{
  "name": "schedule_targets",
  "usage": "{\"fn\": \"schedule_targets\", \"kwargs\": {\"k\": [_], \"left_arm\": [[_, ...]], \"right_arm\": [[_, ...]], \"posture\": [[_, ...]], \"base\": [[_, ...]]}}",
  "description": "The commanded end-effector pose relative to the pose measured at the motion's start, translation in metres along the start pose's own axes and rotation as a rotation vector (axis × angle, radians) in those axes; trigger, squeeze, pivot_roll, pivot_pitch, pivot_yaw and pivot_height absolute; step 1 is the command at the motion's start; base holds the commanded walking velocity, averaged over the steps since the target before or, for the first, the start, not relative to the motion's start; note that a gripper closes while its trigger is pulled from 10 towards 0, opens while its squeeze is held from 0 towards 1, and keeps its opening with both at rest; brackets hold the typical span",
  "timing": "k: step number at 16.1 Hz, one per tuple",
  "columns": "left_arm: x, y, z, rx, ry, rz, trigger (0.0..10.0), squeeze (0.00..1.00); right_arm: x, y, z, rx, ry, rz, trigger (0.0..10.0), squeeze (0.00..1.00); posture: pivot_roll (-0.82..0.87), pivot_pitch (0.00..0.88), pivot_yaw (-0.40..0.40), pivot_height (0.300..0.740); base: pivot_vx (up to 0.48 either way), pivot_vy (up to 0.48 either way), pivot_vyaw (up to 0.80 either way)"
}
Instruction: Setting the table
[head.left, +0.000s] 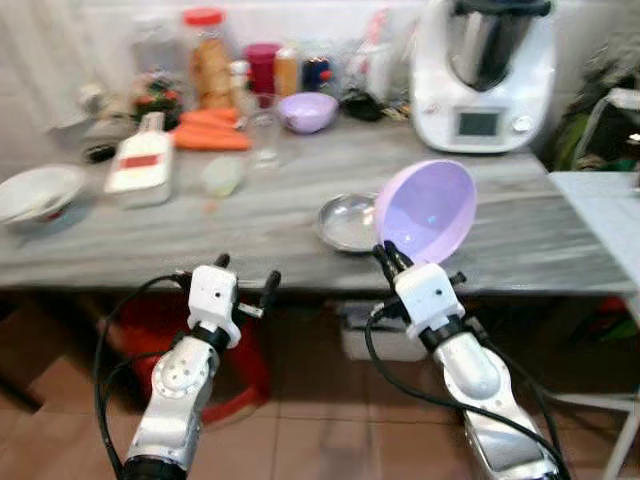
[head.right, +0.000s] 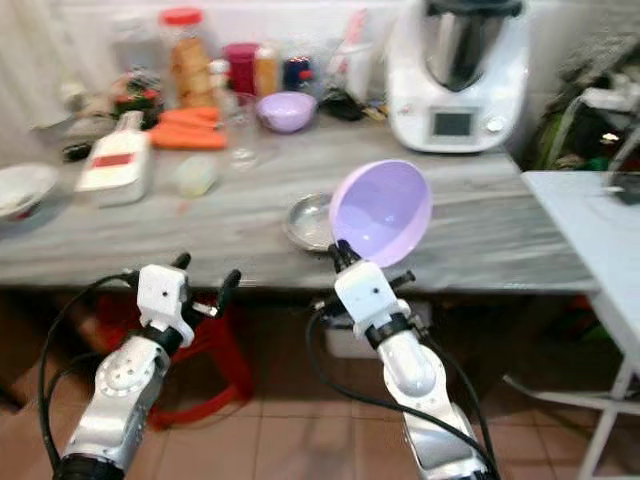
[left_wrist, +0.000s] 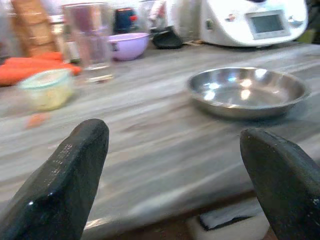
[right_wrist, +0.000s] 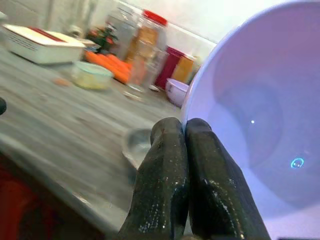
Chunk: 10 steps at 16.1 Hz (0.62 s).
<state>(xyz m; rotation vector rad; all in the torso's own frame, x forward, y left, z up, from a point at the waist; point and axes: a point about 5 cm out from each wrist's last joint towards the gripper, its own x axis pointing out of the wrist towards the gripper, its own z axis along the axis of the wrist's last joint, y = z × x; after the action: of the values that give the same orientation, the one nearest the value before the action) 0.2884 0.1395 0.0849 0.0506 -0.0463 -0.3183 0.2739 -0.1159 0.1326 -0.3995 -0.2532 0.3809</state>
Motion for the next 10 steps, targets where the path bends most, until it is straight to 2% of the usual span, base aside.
{"fn": "schedule_targets", "kwargs": {"k": [1, 5, 10], "left_arm": [[0.0014, -0.0042, 0.0021, 0.003, -0.006, -0.02, 10.0, 0.0], [0.0043, -0.0078, 0.0097, -0.009, -0.028, -0.026, 10.0, 0.0], [0.003, -0.0061, 0.0078, -0.016, -0.013, -0.014, 10.0, 0.0]], "right_arm": [[0.0019, -0.0058, 0.0047, -0.011, -0.019, -0.014, 10.0, 0.0], [0.0017, -0.0041, 0.0052, 0.0, -0.022, -0.008, 10.0, 0.0], [0.0012, -0.0045, 0.005, -0.004, -0.022, -0.004, 10.0, 0.0]], "posture": [[-0.02, 0.0, 0.019, 0.74], [-0.01, 0.0, 0.019, 0.74], [-0.02, 0.0, 0.018, 0.74]], "base": [[0.379, 0.0, 0.0], [0.382, 0.0, 0.0], [0.37, 0.0, 0.0]]}}
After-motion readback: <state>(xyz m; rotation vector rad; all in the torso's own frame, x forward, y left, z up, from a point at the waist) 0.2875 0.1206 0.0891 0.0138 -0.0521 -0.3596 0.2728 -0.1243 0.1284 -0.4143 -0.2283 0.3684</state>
